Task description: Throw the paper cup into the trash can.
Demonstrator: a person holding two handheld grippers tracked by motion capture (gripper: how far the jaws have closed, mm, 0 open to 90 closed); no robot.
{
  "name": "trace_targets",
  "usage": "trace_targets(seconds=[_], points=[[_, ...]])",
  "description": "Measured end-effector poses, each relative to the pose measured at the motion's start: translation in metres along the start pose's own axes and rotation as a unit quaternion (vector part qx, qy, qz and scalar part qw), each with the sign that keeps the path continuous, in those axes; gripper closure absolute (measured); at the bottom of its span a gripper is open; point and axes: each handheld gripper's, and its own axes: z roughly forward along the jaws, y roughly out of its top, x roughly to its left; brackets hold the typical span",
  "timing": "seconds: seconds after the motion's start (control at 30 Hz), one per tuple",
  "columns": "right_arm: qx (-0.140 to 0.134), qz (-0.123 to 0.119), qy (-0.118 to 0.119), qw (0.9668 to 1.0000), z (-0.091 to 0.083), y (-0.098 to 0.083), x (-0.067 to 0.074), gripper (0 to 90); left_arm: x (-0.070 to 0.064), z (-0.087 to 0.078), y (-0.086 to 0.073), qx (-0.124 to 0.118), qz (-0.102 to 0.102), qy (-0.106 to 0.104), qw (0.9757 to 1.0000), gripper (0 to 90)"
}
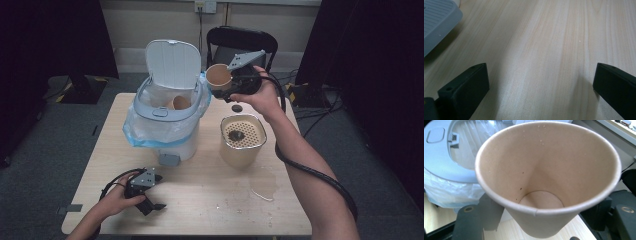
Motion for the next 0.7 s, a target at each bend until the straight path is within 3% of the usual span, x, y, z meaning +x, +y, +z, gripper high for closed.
trace_targets(seconds=[0.7], points=[[-0.016, -0.010, 0.019, 0.9996, 0.011, 0.029, 0.009, 28.9, 0.000, 0.000, 0.000, 0.001, -0.001, -0.004, 1.0000, 0.0]])
